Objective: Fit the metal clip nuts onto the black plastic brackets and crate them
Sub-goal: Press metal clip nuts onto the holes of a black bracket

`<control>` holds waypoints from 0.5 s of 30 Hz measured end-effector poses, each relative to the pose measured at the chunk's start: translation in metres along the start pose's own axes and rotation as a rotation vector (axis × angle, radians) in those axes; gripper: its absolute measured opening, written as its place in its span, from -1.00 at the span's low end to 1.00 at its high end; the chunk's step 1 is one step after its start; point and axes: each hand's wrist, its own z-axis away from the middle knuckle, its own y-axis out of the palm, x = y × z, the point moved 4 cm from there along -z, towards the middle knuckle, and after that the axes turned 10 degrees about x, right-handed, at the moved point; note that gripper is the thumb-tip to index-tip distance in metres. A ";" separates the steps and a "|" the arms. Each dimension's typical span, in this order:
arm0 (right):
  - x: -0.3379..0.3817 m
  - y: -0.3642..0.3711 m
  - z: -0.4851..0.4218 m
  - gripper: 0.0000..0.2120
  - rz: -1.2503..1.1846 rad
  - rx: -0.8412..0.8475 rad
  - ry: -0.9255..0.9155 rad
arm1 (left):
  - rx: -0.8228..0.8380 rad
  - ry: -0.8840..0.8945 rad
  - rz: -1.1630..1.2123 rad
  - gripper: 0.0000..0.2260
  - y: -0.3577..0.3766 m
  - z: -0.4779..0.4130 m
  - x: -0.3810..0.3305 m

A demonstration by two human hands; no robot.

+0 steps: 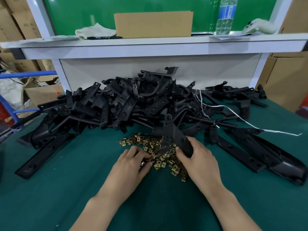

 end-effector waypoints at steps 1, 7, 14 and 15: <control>0.000 0.000 0.000 -0.72 0.000 -0.002 -0.001 | -0.010 0.014 0.000 -0.75 0.000 0.000 -0.001; 0.000 0.000 0.000 -0.74 -0.008 -0.005 0.004 | -0.085 0.059 0.025 -0.82 -0.005 0.001 -0.004; 0.000 0.000 0.000 -0.74 -0.013 0.009 -0.002 | -0.077 0.112 0.137 -0.68 -0.004 0.005 -0.012; 0.000 0.000 0.000 -0.75 -0.013 0.011 -0.003 | -0.100 0.096 0.130 -0.69 -0.005 0.005 -0.011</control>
